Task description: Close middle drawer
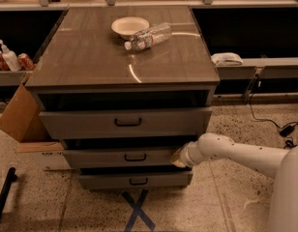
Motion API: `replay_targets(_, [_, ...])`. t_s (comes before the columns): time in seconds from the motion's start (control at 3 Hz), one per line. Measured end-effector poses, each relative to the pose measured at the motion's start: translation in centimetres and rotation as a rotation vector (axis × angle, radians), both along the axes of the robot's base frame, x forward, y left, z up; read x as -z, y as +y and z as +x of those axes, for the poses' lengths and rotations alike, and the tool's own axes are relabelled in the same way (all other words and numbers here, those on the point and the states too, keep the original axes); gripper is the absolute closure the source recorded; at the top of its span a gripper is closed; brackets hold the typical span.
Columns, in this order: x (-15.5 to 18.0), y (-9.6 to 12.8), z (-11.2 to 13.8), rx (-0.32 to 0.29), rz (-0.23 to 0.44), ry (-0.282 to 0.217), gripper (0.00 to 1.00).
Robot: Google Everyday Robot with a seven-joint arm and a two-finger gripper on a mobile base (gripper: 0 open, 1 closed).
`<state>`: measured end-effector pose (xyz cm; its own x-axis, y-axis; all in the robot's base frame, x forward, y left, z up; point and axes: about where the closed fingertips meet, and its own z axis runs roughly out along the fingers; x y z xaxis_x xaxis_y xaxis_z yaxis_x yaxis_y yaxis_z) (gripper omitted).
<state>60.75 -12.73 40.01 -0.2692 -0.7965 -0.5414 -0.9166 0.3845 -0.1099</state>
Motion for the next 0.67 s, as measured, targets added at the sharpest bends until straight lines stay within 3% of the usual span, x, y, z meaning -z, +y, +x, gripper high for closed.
replay_targets(0.33, [-0.4,0.0,-0.4,-0.013,0.005,-0.005,1.00])
replay_targets(0.67, [-1.5,0.1,-2.2,-0.078,0.009,-0.009,1.00])
